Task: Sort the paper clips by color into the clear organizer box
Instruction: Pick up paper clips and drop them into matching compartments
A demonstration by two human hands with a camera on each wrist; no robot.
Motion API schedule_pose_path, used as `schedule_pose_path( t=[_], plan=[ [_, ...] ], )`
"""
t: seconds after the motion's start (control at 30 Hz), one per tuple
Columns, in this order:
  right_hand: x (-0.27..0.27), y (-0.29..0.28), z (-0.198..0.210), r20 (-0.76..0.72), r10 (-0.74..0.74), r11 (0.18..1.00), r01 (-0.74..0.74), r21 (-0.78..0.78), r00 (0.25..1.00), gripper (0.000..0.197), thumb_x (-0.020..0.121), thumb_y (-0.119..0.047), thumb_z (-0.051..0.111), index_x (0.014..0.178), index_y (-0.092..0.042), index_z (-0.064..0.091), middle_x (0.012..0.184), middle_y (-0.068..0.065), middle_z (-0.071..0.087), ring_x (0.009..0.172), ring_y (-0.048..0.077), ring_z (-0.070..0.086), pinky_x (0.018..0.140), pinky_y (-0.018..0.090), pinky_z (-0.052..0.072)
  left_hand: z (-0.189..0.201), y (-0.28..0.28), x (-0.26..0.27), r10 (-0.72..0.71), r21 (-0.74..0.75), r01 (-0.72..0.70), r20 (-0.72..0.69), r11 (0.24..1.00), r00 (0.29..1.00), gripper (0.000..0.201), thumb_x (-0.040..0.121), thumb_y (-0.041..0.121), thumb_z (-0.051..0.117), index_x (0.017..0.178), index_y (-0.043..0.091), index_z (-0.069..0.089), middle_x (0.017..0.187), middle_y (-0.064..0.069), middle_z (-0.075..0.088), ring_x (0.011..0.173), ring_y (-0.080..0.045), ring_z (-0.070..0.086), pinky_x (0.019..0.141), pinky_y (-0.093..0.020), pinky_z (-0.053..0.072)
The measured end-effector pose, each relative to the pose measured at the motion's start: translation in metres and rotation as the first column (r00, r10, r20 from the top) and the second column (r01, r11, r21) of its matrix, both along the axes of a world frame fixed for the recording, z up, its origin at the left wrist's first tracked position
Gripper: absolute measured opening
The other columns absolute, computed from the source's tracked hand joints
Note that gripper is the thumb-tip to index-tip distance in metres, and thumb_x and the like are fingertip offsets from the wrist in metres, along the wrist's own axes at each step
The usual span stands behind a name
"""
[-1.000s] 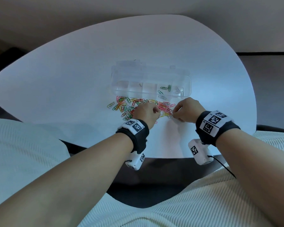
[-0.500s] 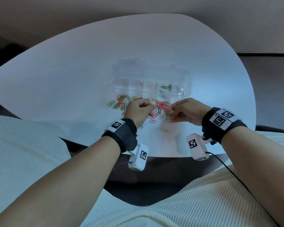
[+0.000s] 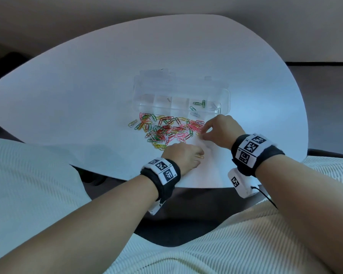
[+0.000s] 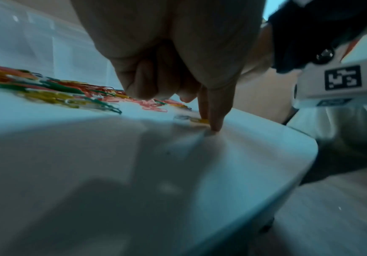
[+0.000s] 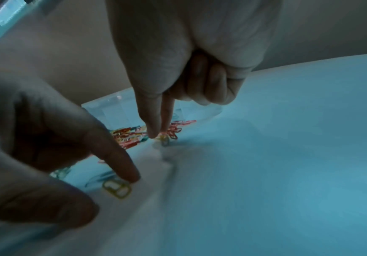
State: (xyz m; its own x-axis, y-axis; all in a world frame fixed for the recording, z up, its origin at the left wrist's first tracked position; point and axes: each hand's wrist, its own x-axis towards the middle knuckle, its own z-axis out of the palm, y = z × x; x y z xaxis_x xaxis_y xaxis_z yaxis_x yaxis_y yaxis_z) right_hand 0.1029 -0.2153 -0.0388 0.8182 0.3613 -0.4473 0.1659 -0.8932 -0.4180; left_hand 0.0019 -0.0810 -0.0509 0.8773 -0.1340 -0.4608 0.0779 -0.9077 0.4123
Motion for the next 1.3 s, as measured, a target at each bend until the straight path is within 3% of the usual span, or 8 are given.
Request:
schedule_pose_path(
  t=[0.23,0.5,0.67,0.83,0.97,1.03,1.17,1.3],
  plan=[
    [-0.009,0.008,-0.002,0.07,0.031,0.996,-0.024,-0.089,0.997,0.011,0.079,-0.037,0.073,0.088,-0.032,0.073,0.094,0.0,0.069,0.081,0.022,0.062,0.067,0.025,0.044,-0.001,0.001,0.0,-0.023,0.016,0.023,-0.001,1.0,1.0,0.022,0.091,0.044,0.054,0.104,0.033,0.069,0.105,0.001,0.069,0.098,-0.023,0.062,0.079,-0.03,0.049],
    [-0.009,0.009,0.004,0.063,-0.007,0.996,0.013,-0.087,0.998,0.009,0.08,-0.026,0.064,0.084,-0.025,0.073,0.087,0.001,0.068,0.076,0.023,0.06,0.063,0.025,0.04,0.004,-0.003,0.001,-0.083,0.091,0.078,0.053,0.993,0.995,0.023,0.088,0.035,0.051,0.097,0.019,0.064,0.087,-0.006,0.066,0.079,-0.028,0.06,0.062,-0.029,0.042],
    [0.006,0.009,0.032,-0.11,0.084,0.996,-0.083,0.017,0.99,0.008,0.083,-0.023,0.071,0.084,-0.017,0.076,0.066,-0.01,0.059,0.058,0.002,0.05,0.049,0.016,0.034,0.024,0.006,0.013,0.154,-0.219,-0.151,-0.005,0.964,0.988,0.026,0.095,0.025,0.037,0.072,0.013,0.039,0.066,-0.003,0.044,0.062,-0.023,0.039,0.058,-0.033,0.029],
    [0.016,0.019,0.07,-0.239,0.007,0.979,0.041,0.198,0.971,0.013,0.091,-0.019,0.059,0.079,-0.016,0.064,0.057,-0.008,0.047,0.046,0.008,0.039,0.043,0.017,0.03,0.064,0.04,0.042,0.348,-0.517,-0.388,-0.177,0.763,0.921,0.037,0.1,0.024,0.035,0.064,0.019,0.031,0.058,0.001,0.03,0.049,-0.016,0.024,0.049,-0.028,0.02],
    [0.019,0.037,0.089,-0.499,-0.154,0.811,0.398,0.429,0.853,0.025,0.085,-0.012,0.038,0.066,-0.02,0.024,0.054,-0.003,0.02,0.053,0.016,0.01,0.043,0.019,0.012,0.082,0.074,0.058,0.446,-0.706,-0.592,-0.418,0.388,0.791,0.031,0.101,0.028,0.042,0.073,0.016,0.037,0.049,0.005,0.032,0.041,-0.012,0.021,0.047,-0.026,0.021],
    [0.021,0.047,0.09,-0.571,-0.178,0.736,0.494,0.463,0.801,0.026,0.084,-0.013,0.033,0.065,-0.022,0.018,0.058,-0.002,0.013,0.054,0.016,0.005,0.045,0.02,0.008,0.082,0.088,0.062,0.452,-0.748,-0.62,-0.48,0.236,0.752,0.026,0.101,0.024,0.044,0.078,0.016,0.036,0.051,0.002,0.034,0.042,-0.012,0.02,0.047,-0.026,0.023],
    [0.025,0.064,0.076,-0.739,-0.213,0.594,0.686,0.421,0.639,0.036,0.096,-0.025,0.041,0.064,-0.023,0.026,0.053,-0.005,0.018,0.044,0.012,0.011,0.041,0.022,0.008,0.077,0.102,0.071,0.446,-0.762,-0.642,-0.547,0.085,0.708,0.01,0.102,0.011,0.043,0.093,0.016,0.039,0.062,-0.002,0.04,0.046,-0.011,0.023,0.042,-0.02,0.028],
    [0.028,0.078,0.068,-0.774,-0.29,0.459,0.791,0.404,0.563,0.017,0.093,-0.01,0.041,0.08,-0.01,0.052,0.062,0.005,0.047,0.048,0.014,0.033,0.042,0.023,0.029,0.073,0.101,0.084,0.522,-0.702,-0.712,-0.603,0.011,0.603,0.012,0.102,0.007,0.037,0.101,0.009,0.049,0.065,-0.003,0.041,0.049,-0.01,0.028,0.044,-0.02,0.024]
  ],
)
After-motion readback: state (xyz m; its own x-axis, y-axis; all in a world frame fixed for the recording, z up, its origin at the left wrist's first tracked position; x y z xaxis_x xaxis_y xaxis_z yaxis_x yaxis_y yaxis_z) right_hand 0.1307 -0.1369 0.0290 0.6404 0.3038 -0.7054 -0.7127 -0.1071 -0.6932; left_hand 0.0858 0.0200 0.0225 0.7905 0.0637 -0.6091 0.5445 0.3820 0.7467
